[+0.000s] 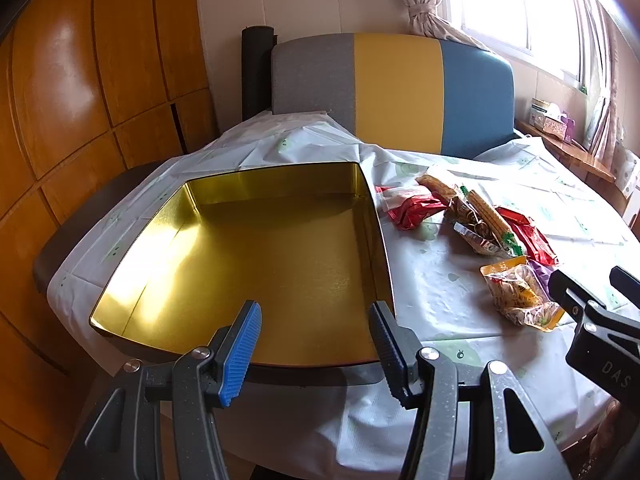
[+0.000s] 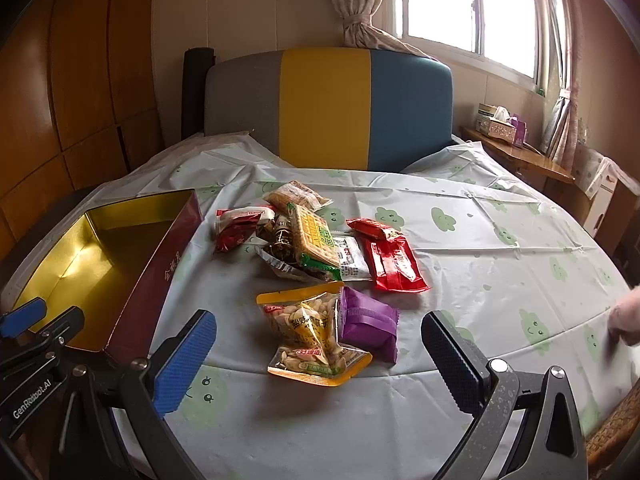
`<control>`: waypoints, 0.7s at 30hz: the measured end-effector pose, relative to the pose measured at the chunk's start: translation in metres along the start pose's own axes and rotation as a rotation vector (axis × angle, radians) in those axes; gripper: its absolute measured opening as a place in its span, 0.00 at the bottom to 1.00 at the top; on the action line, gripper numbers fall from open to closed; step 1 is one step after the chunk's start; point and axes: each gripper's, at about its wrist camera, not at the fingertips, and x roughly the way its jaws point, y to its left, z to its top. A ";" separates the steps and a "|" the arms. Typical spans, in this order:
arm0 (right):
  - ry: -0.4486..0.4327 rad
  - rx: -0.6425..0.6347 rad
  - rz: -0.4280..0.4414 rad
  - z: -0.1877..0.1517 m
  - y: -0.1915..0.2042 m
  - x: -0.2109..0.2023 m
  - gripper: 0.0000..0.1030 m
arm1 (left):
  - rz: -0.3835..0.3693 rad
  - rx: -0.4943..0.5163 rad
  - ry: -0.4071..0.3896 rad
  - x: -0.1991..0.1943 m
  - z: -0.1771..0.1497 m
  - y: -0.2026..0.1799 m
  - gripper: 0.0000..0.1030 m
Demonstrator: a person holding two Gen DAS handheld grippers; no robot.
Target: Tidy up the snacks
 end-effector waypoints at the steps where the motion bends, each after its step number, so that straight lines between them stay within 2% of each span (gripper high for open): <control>1: 0.002 0.002 0.000 0.000 -0.001 0.001 1.00 | 0.001 0.003 0.001 0.000 0.000 -0.001 0.55; 21: -0.022 0.023 -0.020 0.015 -0.021 0.002 1.00 | -0.009 0.052 0.006 0.003 0.000 -0.016 0.55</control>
